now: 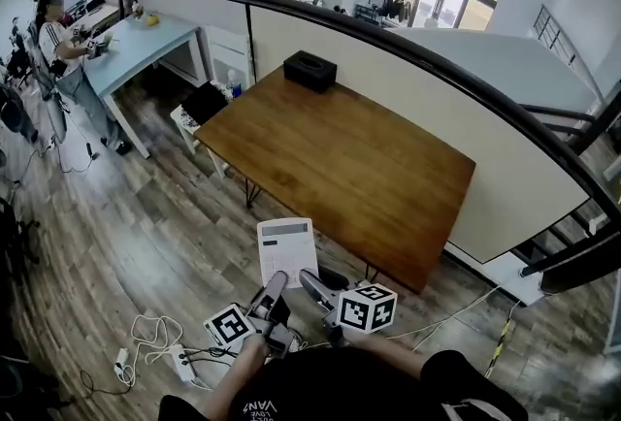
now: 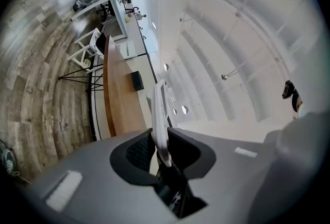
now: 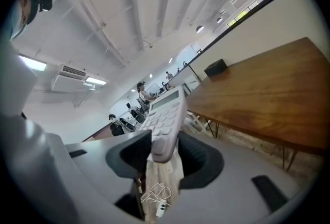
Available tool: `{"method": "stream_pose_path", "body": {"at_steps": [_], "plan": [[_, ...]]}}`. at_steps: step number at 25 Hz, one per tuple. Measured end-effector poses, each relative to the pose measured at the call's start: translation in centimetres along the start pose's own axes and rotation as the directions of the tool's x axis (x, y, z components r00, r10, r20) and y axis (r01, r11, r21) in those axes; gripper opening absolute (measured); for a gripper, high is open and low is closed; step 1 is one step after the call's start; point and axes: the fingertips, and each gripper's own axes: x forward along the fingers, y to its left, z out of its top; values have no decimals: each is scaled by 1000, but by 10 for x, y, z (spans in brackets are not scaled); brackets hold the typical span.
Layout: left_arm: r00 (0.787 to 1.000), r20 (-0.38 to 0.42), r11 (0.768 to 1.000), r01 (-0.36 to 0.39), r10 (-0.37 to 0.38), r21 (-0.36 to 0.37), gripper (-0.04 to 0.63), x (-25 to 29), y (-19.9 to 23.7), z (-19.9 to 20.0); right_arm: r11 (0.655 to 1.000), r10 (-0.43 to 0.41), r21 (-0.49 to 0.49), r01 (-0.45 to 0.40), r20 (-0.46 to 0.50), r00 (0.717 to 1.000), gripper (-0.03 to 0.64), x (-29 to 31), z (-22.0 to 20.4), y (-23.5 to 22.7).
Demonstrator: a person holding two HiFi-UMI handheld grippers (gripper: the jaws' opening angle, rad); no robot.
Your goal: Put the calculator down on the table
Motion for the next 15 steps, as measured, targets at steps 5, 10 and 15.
{"method": "stream_pose_path", "body": {"at_steps": [5,10,15], "plan": [[998,-63,1000,3,-1,22,61,-7,10,28,999,-35,20,35,29,999,161,26,0,12],[997,-74,1000,27,-28,-11,61,-5,18,43,998,-61,27,61,26,998,161,42,0,13],[996,-84,999,4,-7,-33,61,1,32,56,997,-68,39,68,16,998,161,61,1,6]]}}
